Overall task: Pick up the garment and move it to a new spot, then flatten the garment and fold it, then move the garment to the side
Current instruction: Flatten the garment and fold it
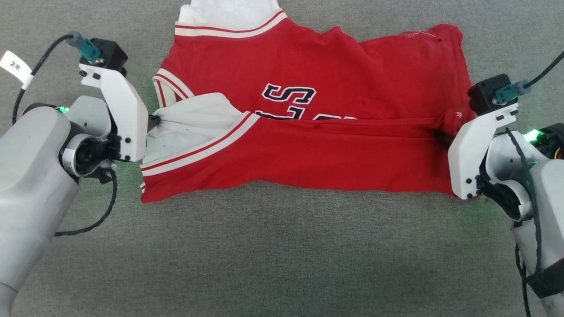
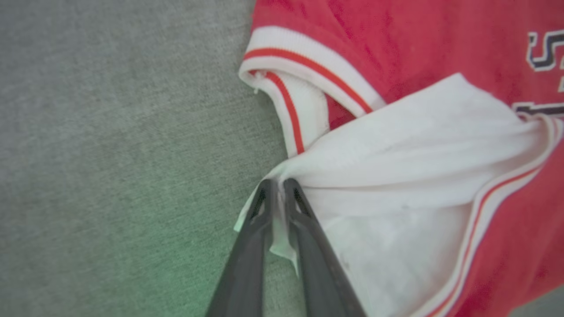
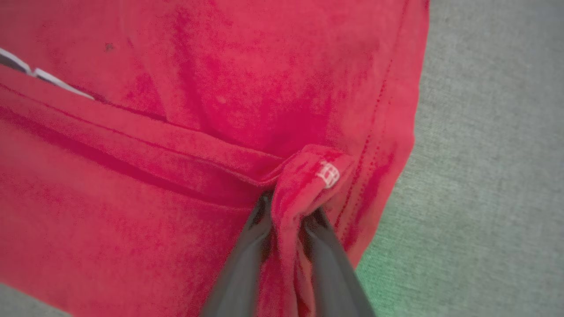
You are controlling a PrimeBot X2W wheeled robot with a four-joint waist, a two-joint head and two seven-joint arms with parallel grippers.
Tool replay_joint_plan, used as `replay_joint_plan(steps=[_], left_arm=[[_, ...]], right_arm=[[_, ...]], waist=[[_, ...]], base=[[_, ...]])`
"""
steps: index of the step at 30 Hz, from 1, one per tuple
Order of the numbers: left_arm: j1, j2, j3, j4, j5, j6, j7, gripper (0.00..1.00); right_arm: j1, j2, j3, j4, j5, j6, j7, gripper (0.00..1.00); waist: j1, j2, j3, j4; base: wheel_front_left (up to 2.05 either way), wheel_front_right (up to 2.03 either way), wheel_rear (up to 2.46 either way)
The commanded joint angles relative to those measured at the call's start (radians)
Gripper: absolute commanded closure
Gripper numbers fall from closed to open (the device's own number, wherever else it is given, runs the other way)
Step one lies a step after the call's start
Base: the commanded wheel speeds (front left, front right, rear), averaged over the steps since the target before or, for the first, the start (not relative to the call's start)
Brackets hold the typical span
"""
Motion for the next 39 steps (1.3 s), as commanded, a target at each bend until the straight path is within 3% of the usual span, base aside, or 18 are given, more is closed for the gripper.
replay_joint_plan(steps=[1, 5, 9, 13, 20, 21, 25, 31, 37, 38, 39], left_arm=[[-0.008, 0.0, 0.002, 0.017, 0.0, 0.005, -0.006, 0.0], [-0.02, 0.023, 0.011, -0.016, 0.014, 0.002, -0.027, 0.0], [0.017, 0.08, 0.027, -0.102, 0.007, 0.039, -0.028, 0.0], [0.077, 0.152, 0.045, -0.245, -0.014, 0.099, -0.015, 0.0], [0.25, 0.275, 0.068, -0.538, -0.059, 0.247, -0.012, 0.0], [0.25, 0.275, 0.068, -0.538, -0.059, 0.247, -0.012, 0.0], [0.337, 0.315, 0.072, -0.637, -0.079, 0.317, -0.027, 0.0], [0.405, 0.325, 0.08, -0.637, -0.113, 0.366, -0.046, 0.0], [0.426, 0.253, 0.052, -0.478, -0.141, 0.333, -0.038, 0.0], [0.425, 0.246, 0.041, -0.459, -0.136, 0.319, -0.036, 0.8], [0.424, 0.232, 0.038, -0.435, -0.143, 0.314, -0.033, 1.0]], right_arm=[[0.002, -0.002, 0.008, 0.004, 0.008, 0.0, -0.009, 0.0], [0.012, -0.014, -0.016, -0.052, 0.014, 0.0, -0.063, 0.0], [0.056, 0.0, -0.067, -0.122, 0.007, 0.0, -0.123, 0.0], [0.115, 0.029, -0.131, -0.205, -0.024, 0.0, -0.191, 0.0], [0.224, 0.113, -0.249, -0.327, -0.102, 0.0, -0.333, 0.0], [0.224, 0.113, -0.249, -0.327, -0.102, 0.0, -0.333, 0.0], [0.284, 0.187, -0.301, -0.37, -0.138, 0.0, -0.382, 0.0], [0.357, 0.25, -0.321, -0.405, -0.143, 0.0, -0.373, 0.0], [0.405, 0.247, -0.286, -0.386, -0.11, 0.0, -0.263, 0.0], [0.407, 0.242, -0.28, -0.382, -0.107, 0.0, -0.242, 0.0], [0.408, 0.236, -0.273, -0.377, -0.103, 0.0, -0.217, 0.0]], waist=[[0.0, -0.0001, -0.003, 0.001], [0.0, -0.0001, -0.016, 0.004], [0.0, -0.0001, -0.033, 0.003], [0.0, -0.0001, -0.047, -0.001], [0.0, -0.0001, -0.055, -0.019], [0.0, -0.0001, -0.055, -0.019], [0.0, -0.0001, -0.05, -0.036], [0.0, -0.0001, -0.036, -0.07], [0.0, -0.0001, -0.024, -0.098], [0.0, -0.0001, -0.024, -0.1], [0.0, -0.0001, -0.024, -0.101]], base=[[0.0, 0.0, 0.0], [0.0, 0.0, 0.0], [0.0, 0.0, 0.0], [0.0, 0.0, 0.0], [0.0, 0.0, 0.0], [0.0, 0.0, 0.0], [0.0, 0.0, 0.0], [0.0, 0.0, 0.0], [0.0, 0.0, 0.0], [0.0, 0.0, 0.0], [0.0, 0.0, 0.0]])
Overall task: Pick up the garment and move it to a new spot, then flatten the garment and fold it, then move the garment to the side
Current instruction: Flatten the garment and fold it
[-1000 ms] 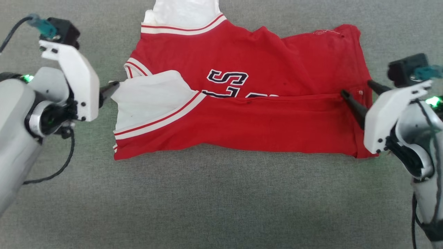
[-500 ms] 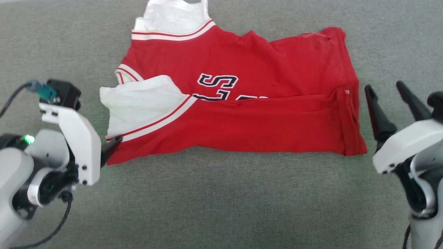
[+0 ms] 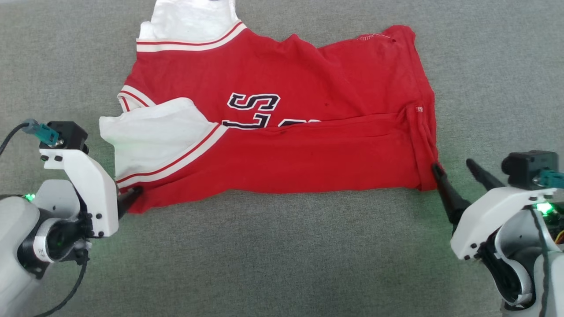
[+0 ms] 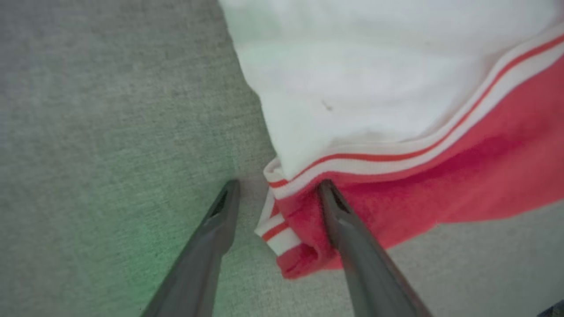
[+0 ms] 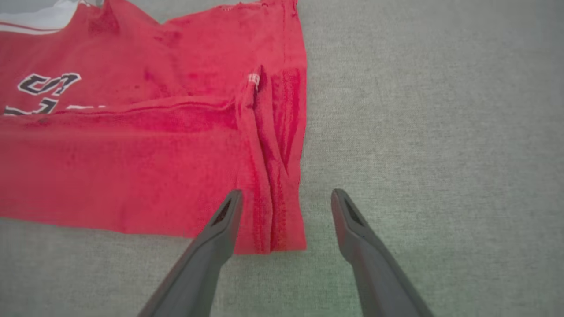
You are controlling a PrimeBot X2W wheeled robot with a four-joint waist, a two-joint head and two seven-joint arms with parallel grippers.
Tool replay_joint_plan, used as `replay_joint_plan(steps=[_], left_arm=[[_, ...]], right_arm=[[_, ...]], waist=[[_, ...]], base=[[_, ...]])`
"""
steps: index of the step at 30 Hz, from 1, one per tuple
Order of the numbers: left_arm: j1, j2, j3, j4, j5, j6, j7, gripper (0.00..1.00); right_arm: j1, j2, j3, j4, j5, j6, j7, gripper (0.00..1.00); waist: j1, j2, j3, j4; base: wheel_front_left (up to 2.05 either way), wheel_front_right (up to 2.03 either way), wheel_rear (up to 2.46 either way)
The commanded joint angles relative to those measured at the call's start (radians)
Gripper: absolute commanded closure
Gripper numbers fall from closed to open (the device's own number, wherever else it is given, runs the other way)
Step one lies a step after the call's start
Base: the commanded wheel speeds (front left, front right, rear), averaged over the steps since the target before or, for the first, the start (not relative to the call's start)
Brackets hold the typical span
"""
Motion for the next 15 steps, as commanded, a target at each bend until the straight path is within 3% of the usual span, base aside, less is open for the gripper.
replay_joint_plan(steps=[1, 8, 15], left_arm=[[0.033, -0.045, -0.042, 0.063, -0.012, -0.008, 0.021, 1.0], [0.005, -0.099, -0.068, 0.111, 0.001, -0.05, 0.027, 1.0], [-0.021, -0.132, -0.077, 0.132, 0.008, -0.068, 0.029, 1.0]], right_arm=[[0.006, -0.015, 0.017, 0.009, 0.009, 0.0, 0.039, 0.0], [-0.046, -0.064, 0.048, 0.069, 0.028, 0.0, 0.193, 0.0], [-0.117, -0.098, 0.12, 0.216, 0.06, 0.0, 0.316, 0.0]], waist=[[0.0, -0.0001, -0.001, -0.002], [0.0, -0.0001, -0.004, 0.023], [0.0, -0.0001, 0.001, 0.058]], base=[[0.0, 0.0, 0.0], [0.0, 0.0, 0.0], [0.0, 0.0, 0.0]])
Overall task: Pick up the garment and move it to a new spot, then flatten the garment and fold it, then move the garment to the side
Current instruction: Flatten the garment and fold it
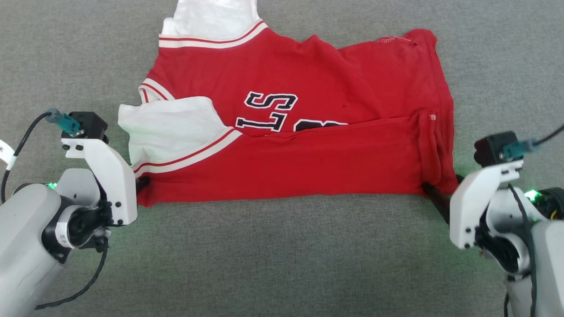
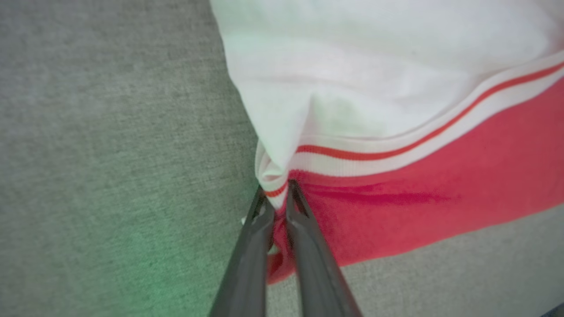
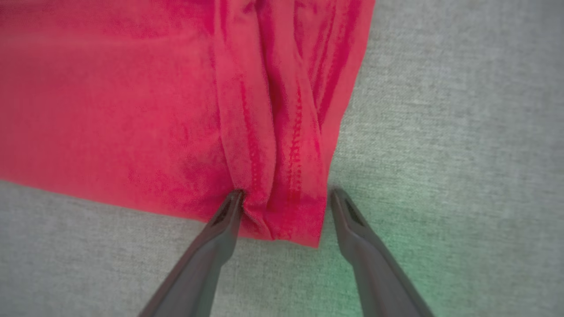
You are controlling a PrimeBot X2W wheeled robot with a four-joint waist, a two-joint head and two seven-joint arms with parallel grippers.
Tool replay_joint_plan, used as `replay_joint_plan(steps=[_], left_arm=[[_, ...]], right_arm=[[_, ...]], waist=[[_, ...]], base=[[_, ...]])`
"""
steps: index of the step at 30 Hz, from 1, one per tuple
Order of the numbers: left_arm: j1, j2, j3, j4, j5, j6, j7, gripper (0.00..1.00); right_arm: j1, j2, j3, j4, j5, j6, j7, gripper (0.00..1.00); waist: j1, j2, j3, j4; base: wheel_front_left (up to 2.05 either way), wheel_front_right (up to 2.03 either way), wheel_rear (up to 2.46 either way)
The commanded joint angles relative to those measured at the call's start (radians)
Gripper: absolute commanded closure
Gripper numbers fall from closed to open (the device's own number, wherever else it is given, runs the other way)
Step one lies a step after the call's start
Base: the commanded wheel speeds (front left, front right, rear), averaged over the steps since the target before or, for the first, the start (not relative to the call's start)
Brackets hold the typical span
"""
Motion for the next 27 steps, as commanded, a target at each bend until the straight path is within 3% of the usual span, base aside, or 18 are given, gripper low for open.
replay_joint_plan(steps=[1, 2, 3, 8, 15, 21, 27], left_arm=[[0.043, -0.042, -0.05, 0.025, 0.001, -0.008, 0.018, 1.0], [0.04, -0.046, -0.05, 0.026, 0.002, -0.012, 0.017, 1.0], [0.038, -0.048, -0.051, 0.028, 0.003, -0.014, 0.015, 1.0], [0.029, -0.053, -0.044, 0.033, -0.001, -0.021, 0.006, 1.0], [0.052, -0.019, -0.021, 0.0, -0.019, -0.006, 0.003, 1.0], [0.08, 0.052, 0.016, -0.118, -0.035, 0.047, -0.007, 1.0], [0.164, 0.134, 0.034, -0.277, -0.048, 0.14, -0.007, 1.0]], right_arm=[[-0.011, 0.011, 0.032, 0.066, 0.024, 0.0, 0.035, 0.04], [-0.018, 0.0, 0.051, 0.092, 0.033, 0.0, 0.057, 0.56], [-0.024, -0.004, 0.065, 0.115, 0.044, 0.0, 0.074, 1.0], [-0.052, -0.045, 0.094, 0.163, 0.088, 0.0, 0.141, 1.0], [-0.039, -0.099, 0.073, 0.101, 0.136, -0.001, 0.216, 1.0], [-0.001, -0.14, 0.021, -0.036, 0.174, -0.001, 0.295, 1.0], [0.081, -0.143, -0.04, -0.184, 0.18, -0.001, 0.396, 1.0]], waist=[[0.0, -0.0001, 0.003, 0.01], [0.0, -0.0001, 0.004, 0.014], [0.0, -0.0001, 0.004, 0.017], [0.0, -0.0001, 0.001, 0.037], [0.0, -0.0001, -0.016, 0.058], [0.0, -0.0001, -0.034, 0.077], [0.0, -0.0001, -0.037, 0.09]], base=[[0.0, 0.0, 0.0], [0.0, 0.0, 0.0], [0.0, 0.0, 0.0], [0.0, 0.0, 0.0], [0.0, 0.0, 0.0], [0.0, 0.0, 0.0], [0.0, 0.0, 0.0]])
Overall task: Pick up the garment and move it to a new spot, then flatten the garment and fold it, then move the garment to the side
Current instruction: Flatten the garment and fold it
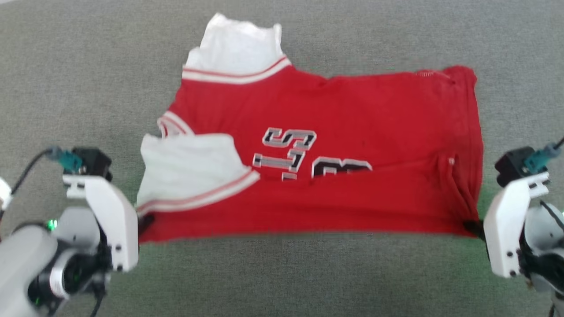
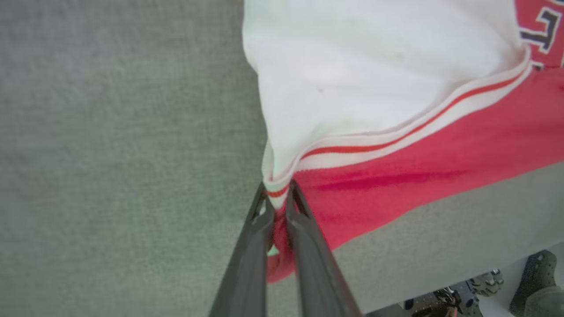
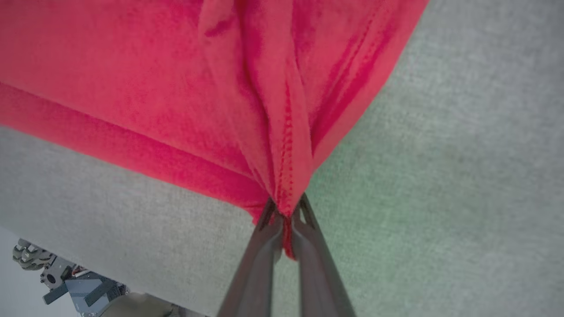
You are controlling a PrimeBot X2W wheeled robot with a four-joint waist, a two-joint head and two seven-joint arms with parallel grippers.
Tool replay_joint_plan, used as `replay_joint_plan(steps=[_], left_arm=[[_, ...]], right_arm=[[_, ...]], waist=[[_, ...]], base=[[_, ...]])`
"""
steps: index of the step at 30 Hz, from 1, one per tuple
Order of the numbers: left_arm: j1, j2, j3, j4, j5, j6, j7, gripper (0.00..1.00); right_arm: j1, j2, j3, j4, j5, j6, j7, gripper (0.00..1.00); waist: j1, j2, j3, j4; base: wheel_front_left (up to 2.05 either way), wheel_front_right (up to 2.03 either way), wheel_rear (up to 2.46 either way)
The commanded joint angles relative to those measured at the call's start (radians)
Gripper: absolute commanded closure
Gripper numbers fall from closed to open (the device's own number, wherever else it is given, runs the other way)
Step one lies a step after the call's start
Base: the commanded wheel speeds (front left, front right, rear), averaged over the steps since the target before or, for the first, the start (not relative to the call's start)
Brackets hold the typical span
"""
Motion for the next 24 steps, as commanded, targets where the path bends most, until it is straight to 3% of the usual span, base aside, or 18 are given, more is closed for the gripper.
replay_joint_plan(steps=[1, 6, 10, 11, 12, 13, 14, 15, 24], left_arm=[[0.034, 0.021, 0.003, -0.019, -0.004, 0.026, 0.004, 1.0], [0.113, 0.042, -0.001, -0.098, -0.027, 0.082, -0.01, 1.0], [0.143, 0.021, -0.018, -0.078, -0.038, 0.079, -0.017, 1.0], [0.142, 0.014, -0.022, -0.067, -0.032, 0.07, -0.019, 0.86], [0.138, 0.008, -0.027, -0.058, -0.026, 0.06, -0.022, 0.6], [0.132, 0.005, -0.029, -0.048, -0.023, 0.054, -0.024, 0.25], [0.124, 0.008, -0.028, -0.038, -0.02, 0.051, -0.022, 0.0], [0.115, 0.013, -0.027, -0.032, -0.014, 0.047, -0.018, 0.0], [0.02, 0.112, 0.019, -0.109, 0.03, 0.055, 0.026, 0.0]], right_arm=[[0.031, -0.001, -0.014, -0.019, -0.008, -0.001, 0.026, 1.0], [0.105, 0.04, -0.058, -0.073, -0.028, -0.001, 0.073, 1.0], [0.128, 0.079, -0.046, -0.05, -0.05, -0.001, 0.043, 1.0], [0.124, 0.09, -0.04, -0.04, -0.052, -0.001, 0.02, 0.99], [0.12, 0.098, -0.034, -0.025, -0.056, -0.001, 0.002, 0.77], [0.116, 0.099, -0.024, -0.013, -0.061, 0.0, -0.013, 0.61], [0.11, 0.097, -0.014, -0.006, -0.062, 0.0, -0.034, 0.23], [0.103, 0.099, -0.015, 0.003, -0.065, -0.001, -0.052, 0.0], [0.069, 0.111, -0.046, -0.051, -0.09, -0.001, -0.208, 0.0]], waist=[[0.0, 0.0, 0.002, 0.002], [0.0, 0.0, 0.014, 0.004], [0.0, 0.0, 0.025, -0.001], [0.0, 0.0, 0.027, -0.003], [0.0, 0.0, 0.029, -0.004], [0.0, 0.0, 0.03, -0.005], [0.0, 0.0, 0.031, -0.007], [0.0, 0.0, 0.031, -0.008], [0.0, 0.0, 0.004, -0.044]], base=[[0.0, 0.0, 0.0], [0.0, 0.0, 0.0], [0.0, 0.0, 0.0], [0.0, 0.0, 0.0], [0.0, 0.0, 0.0], [0.0, 0.0, 0.0], [0.0, 0.0, 0.0], [0.0, 0.0, 0.0], [0.0, 0.0, 0.0]])
